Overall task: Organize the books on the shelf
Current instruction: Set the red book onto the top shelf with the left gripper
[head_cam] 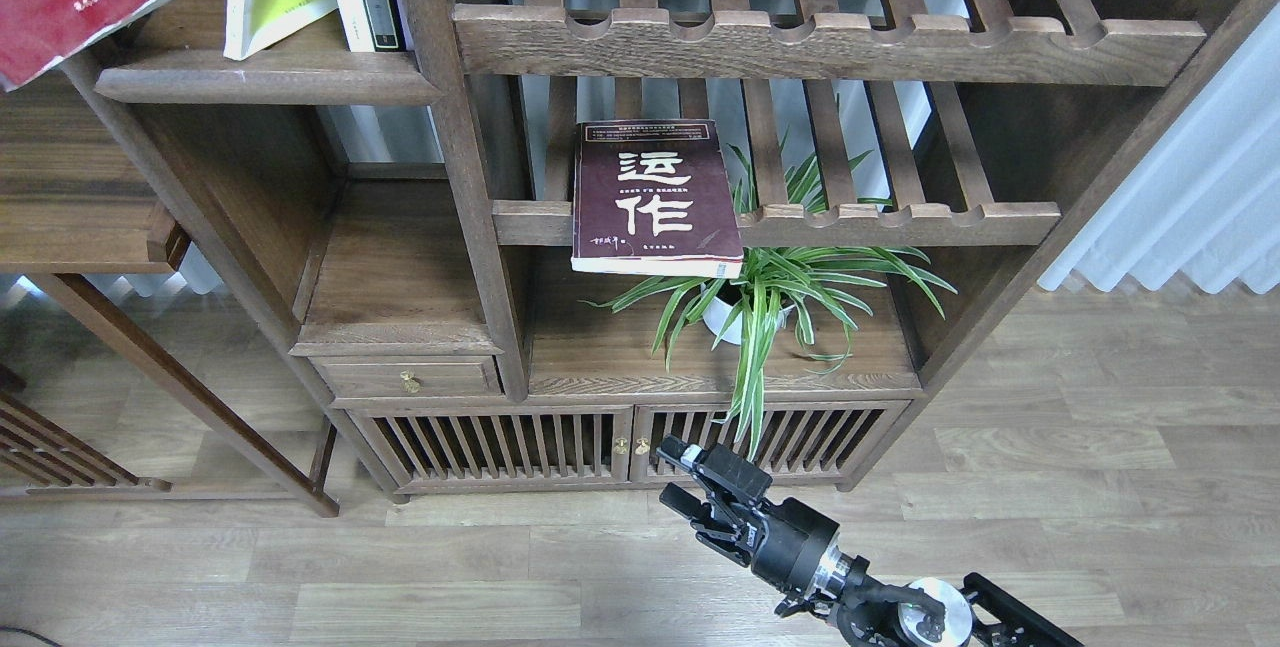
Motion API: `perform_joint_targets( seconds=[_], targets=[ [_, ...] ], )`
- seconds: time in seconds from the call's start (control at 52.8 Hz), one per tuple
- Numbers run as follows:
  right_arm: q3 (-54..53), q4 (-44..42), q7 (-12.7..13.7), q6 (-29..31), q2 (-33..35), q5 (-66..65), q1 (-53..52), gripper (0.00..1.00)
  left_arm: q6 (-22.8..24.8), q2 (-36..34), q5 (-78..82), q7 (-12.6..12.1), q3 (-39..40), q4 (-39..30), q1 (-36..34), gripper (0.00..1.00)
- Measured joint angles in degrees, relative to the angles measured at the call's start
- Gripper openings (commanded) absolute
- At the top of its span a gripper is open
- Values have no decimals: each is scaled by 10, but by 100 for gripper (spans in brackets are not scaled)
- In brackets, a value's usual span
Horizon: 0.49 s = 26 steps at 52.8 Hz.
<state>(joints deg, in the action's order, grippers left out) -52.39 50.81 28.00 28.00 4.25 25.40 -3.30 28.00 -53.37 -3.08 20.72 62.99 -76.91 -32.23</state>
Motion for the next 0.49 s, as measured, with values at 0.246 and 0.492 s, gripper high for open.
perform_joint_targets(
  seconds=[0.246, 0.492],
  targets=[
    [-3, 3, 0, 0, 0, 0, 13, 99, 0, 5, 24, -1, 12, 16, -18, 6],
    [-3, 7, 0, 0, 1, 0, 20, 99, 0, -13, 28, -9, 20, 28, -21, 6]
  ],
)
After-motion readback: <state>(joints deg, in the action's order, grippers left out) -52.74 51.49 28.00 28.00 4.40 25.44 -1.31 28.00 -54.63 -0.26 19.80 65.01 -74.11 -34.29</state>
